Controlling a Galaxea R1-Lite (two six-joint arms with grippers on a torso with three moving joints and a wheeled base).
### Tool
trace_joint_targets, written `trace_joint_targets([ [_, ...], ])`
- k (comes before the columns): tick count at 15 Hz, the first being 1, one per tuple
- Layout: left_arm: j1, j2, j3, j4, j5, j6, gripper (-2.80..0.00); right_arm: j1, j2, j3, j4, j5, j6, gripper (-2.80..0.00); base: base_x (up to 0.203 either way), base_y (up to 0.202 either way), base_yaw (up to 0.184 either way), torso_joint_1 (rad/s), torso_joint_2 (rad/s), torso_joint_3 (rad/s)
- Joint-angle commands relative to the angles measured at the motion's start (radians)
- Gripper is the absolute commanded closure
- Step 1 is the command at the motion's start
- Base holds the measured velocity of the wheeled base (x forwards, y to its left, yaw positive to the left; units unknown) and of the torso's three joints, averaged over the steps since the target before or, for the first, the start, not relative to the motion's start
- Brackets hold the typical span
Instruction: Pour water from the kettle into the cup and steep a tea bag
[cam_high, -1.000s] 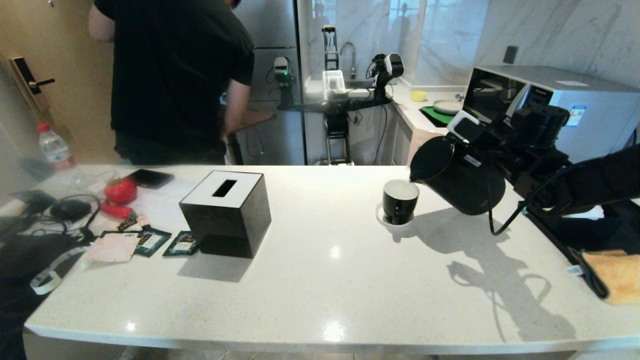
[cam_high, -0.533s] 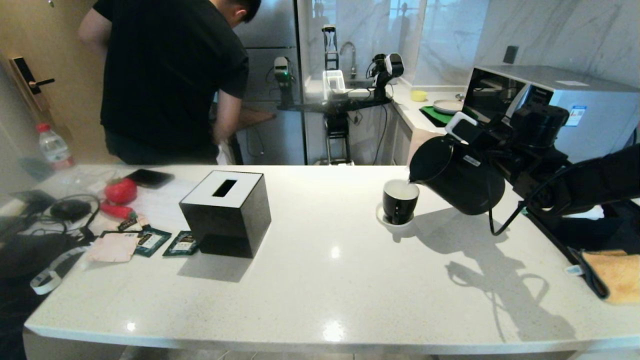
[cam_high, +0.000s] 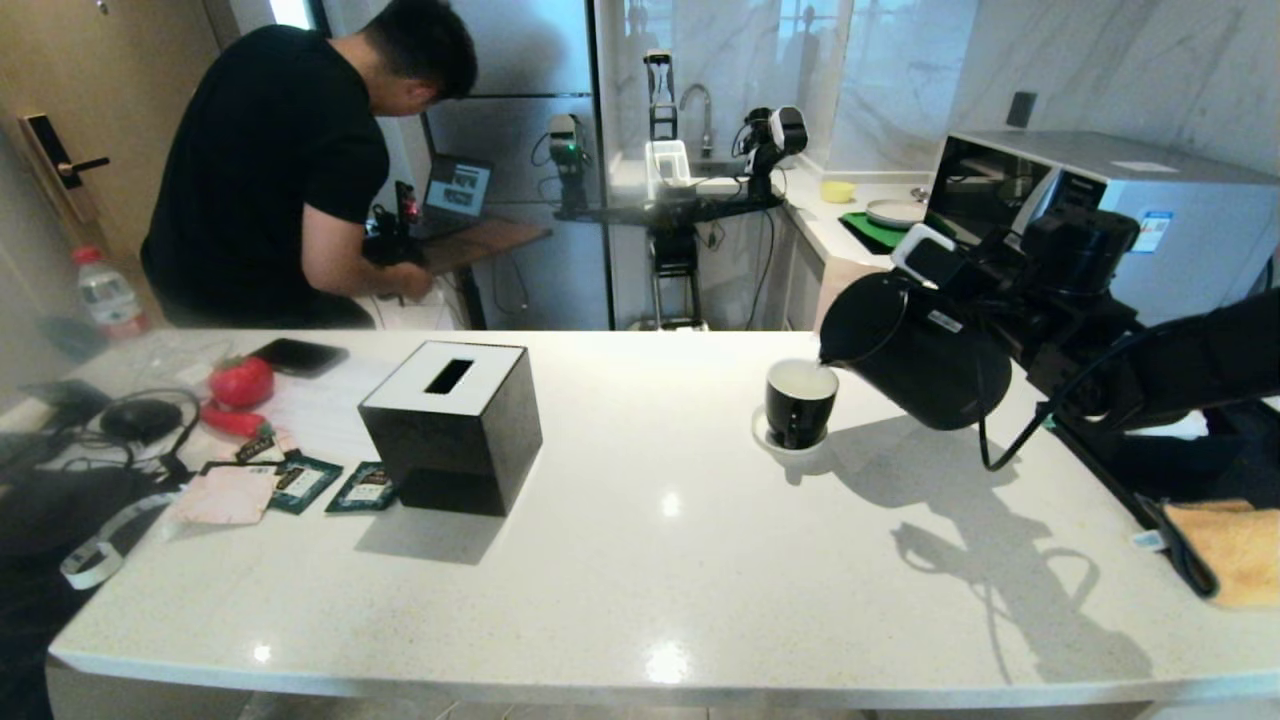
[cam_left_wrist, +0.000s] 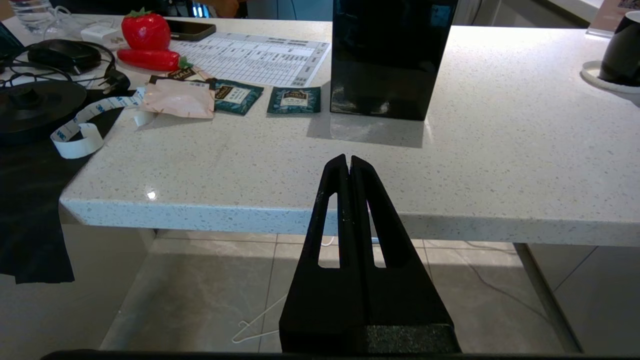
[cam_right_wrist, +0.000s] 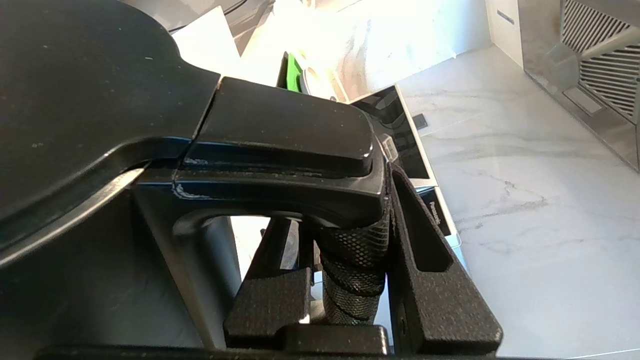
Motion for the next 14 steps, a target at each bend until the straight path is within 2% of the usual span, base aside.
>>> trace_joint_targets([
  [1,0.0,0.0,0.0,0.0,0.001,-0.001,0.0,0.0,-0.001,-0.001,-0.005,-0.001,-0.008,0.0,0.0,0.0,0.0,0.0,0.0,0.0],
  [14,0.0,0.001,0.0,0.0,0.001,-0.001,0.0,0.002,0.0,-0.003,-0.013,-0.001,-0.023,0.0,0.0,0.0,0.0,0.0,0.0,0.0],
])
